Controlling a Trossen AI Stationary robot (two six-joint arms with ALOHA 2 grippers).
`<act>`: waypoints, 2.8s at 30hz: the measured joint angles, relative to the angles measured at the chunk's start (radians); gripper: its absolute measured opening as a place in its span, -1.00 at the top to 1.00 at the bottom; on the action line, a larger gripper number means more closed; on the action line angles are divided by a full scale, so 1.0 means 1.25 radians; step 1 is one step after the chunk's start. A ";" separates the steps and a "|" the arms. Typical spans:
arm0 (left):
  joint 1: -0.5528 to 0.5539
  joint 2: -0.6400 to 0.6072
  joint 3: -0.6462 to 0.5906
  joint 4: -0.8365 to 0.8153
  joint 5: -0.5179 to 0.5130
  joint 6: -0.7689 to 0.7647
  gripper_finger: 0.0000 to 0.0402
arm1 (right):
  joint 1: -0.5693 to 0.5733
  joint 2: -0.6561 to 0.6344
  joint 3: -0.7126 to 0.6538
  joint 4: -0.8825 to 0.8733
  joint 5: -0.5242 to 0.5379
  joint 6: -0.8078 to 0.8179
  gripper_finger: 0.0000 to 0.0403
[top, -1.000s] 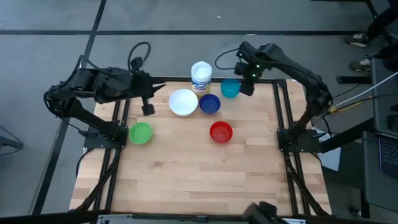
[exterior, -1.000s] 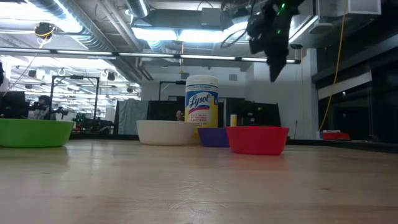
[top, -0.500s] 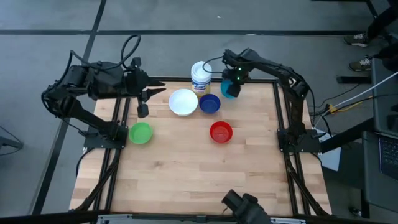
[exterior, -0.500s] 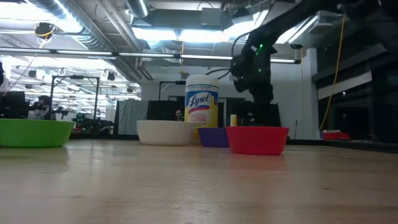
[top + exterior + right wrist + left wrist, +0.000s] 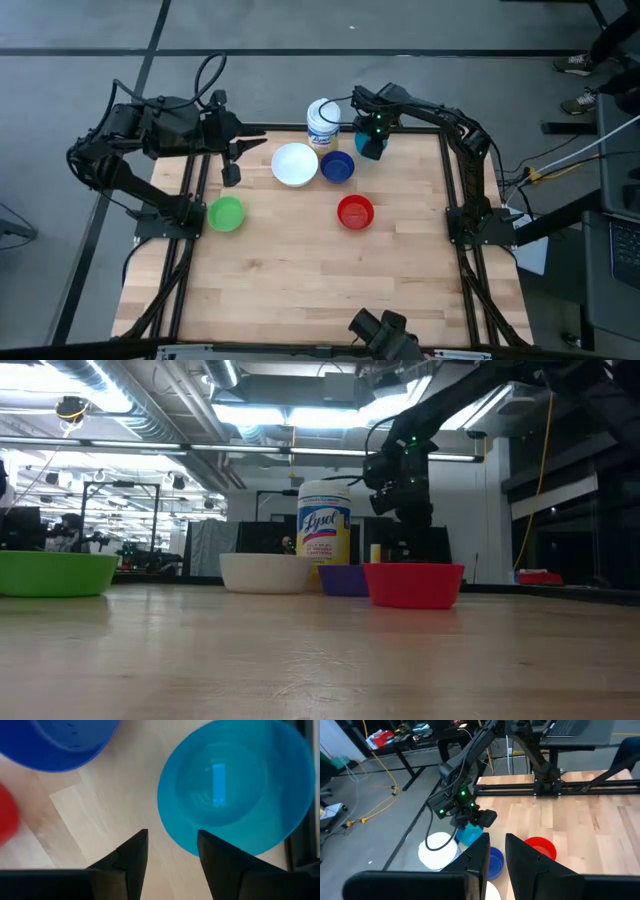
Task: Nest bowls inside each other
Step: Stack the light blue bowl on top of the white bowl
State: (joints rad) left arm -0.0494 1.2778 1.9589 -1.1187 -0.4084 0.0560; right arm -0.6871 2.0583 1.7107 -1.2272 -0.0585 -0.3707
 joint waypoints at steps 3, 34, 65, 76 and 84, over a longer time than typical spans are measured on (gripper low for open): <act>0.007 0.000 0.000 0.000 0.009 -0.007 0.72 | 0.002 0.000 0.000 0.012 0.002 -0.003 0.12; -0.001 0.000 0.000 0.001 0.014 -0.035 0.72 | -0.028 0.000 -0.115 0.061 -0.008 -0.010 0.21; -0.001 0.000 -0.001 -0.025 0.011 -0.021 0.79 | 0.056 -0.023 -0.114 0.004 -0.010 0.083 0.99; -0.001 -0.004 -0.001 -0.120 -0.089 -0.041 0.89 | 0.102 -0.144 -0.115 -0.030 0.044 0.145 1.00; -0.001 -0.031 -0.001 -0.136 -0.208 -0.052 0.90 | 0.151 -0.263 -0.115 -0.077 -0.014 0.196 1.00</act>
State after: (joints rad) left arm -0.0505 1.2387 1.9572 -1.2881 -0.6688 -0.0094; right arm -0.4989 1.7290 1.5673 -1.3240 -0.0760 -0.1258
